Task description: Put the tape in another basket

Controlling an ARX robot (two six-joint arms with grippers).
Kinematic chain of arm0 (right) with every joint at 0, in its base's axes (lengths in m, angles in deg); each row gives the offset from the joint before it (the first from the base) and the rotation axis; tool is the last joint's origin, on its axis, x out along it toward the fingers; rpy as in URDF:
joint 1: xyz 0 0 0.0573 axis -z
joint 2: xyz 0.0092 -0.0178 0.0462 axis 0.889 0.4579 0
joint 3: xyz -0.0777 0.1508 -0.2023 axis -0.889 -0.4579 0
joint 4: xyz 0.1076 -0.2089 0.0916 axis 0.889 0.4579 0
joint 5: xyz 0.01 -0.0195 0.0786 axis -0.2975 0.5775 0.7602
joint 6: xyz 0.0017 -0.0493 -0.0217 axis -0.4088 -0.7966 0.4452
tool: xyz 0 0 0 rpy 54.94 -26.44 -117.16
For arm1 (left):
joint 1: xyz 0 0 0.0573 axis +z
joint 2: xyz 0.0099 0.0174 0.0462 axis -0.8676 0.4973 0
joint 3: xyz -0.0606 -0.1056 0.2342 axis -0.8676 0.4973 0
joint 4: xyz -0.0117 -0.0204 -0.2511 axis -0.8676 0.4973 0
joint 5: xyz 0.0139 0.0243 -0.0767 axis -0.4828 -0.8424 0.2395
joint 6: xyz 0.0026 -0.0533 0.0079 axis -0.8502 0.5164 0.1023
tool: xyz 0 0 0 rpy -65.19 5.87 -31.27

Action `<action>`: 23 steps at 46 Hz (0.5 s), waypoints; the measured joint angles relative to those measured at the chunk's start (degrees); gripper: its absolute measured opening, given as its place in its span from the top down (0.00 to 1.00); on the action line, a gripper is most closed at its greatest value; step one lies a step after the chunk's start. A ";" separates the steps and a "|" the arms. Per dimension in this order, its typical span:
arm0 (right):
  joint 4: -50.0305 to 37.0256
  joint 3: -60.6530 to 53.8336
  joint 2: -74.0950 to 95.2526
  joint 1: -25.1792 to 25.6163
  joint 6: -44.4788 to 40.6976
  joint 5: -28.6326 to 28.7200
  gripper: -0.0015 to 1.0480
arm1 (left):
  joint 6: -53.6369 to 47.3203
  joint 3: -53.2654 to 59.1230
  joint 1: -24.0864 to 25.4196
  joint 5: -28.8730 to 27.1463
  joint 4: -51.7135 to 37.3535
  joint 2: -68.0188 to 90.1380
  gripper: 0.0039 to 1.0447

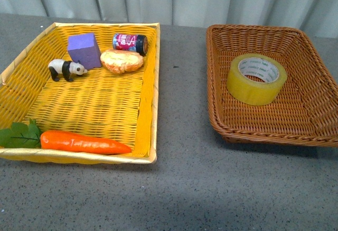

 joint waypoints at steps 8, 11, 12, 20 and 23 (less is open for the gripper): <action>3.45 -3.21 -6.97 0.00 -0.04 0.07 0.99 | -0.02 5.20 1.38 1.29 0.76 -6.54 0.97; 5.79 -4.66 -10.49 0.00 -0.02 0.04 0.99 | -0.02 7.08 1.90 1.66 1.75 -9.16 0.97; 6.43 -5.01 -11.43 0.00 -0.02 0.07 0.99 | -0.02 7.61 2.05 1.97 2.08 -9.92 0.97; 10.82 -6.78 -17.92 0.00 -0.02 0.04 0.99 | -0.09 10.73 5.64 5.42 3.61 -14.64 0.97; 13.05 -7.43 -20.74 0.02 -0.02 0.04 0.99 | -0.07 12.44 5.90 5.46 1.53 -14.99 0.97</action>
